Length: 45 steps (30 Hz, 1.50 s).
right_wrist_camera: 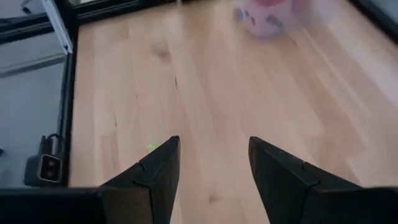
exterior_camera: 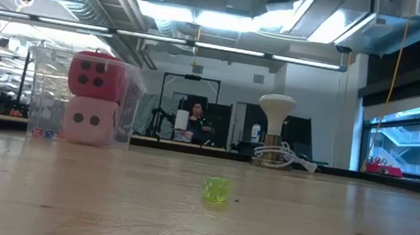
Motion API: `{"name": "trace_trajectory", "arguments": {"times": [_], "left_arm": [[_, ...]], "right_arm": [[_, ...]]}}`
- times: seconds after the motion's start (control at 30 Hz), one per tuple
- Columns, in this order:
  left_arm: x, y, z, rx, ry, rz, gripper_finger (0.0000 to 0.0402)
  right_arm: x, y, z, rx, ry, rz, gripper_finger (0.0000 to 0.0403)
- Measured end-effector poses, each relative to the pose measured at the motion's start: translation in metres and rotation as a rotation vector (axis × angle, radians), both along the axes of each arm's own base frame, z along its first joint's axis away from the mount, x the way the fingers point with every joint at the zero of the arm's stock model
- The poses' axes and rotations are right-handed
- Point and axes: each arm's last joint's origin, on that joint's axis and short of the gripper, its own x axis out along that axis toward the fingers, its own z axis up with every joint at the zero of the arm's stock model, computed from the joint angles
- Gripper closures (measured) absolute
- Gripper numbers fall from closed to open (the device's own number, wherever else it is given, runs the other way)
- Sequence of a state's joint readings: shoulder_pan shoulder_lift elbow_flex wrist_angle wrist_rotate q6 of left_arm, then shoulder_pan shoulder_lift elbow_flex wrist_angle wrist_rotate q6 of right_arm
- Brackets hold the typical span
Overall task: Pick & Place Dice
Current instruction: Put the small green dice into the transparent bin
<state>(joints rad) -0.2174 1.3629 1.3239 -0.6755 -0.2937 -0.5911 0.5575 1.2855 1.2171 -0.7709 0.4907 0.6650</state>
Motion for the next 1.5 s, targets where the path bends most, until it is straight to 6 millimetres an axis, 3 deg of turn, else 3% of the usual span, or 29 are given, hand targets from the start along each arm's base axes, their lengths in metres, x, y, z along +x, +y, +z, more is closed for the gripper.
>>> {"name": "trace_trajectory", "arguments": {"times": [0.23,0.43,0.6,0.73,0.93,1.17,1.5], "left_arm": [[-0.043,-0.001,0.006,0.048,0.151,0.012,0.0245],[-0.057,-0.006,0.001,0.089,0.266,-0.026,0.0245],[-0.067,-0.004,-0.005,0.128,0.385,-0.035,0.0245],[-0.071,-0.002,-0.006,0.173,0.425,-0.032,0.0245],[-0.076,-0.001,-0.002,0.162,0.403,-0.024,0.0245],[-0.084,0.002,0.005,0.116,0.347,0.013,0.0245],[-0.086,0.002,0.006,0.115,0.342,0.012,0.0245]], "right_arm": [[0.038,0.014,-0.027,-0.052,0.04,0.147,0.0213],[0.084,0.036,-0.077,0.028,0.097,0.276,0.0213],[0.107,0.052,-0.115,0.002,0.115,0.449,0.0213],[0.116,0.058,-0.127,0.027,0.098,0.602,0.0213],[0.118,0.059,-0.138,-0.076,0.102,0.751,0.0213],[0.127,0.06,-0.15,-0.181,0.065,0.81,0.0213],[0.143,0.052,-0.183,-0.218,0.095,0.805,0.0213]]}}
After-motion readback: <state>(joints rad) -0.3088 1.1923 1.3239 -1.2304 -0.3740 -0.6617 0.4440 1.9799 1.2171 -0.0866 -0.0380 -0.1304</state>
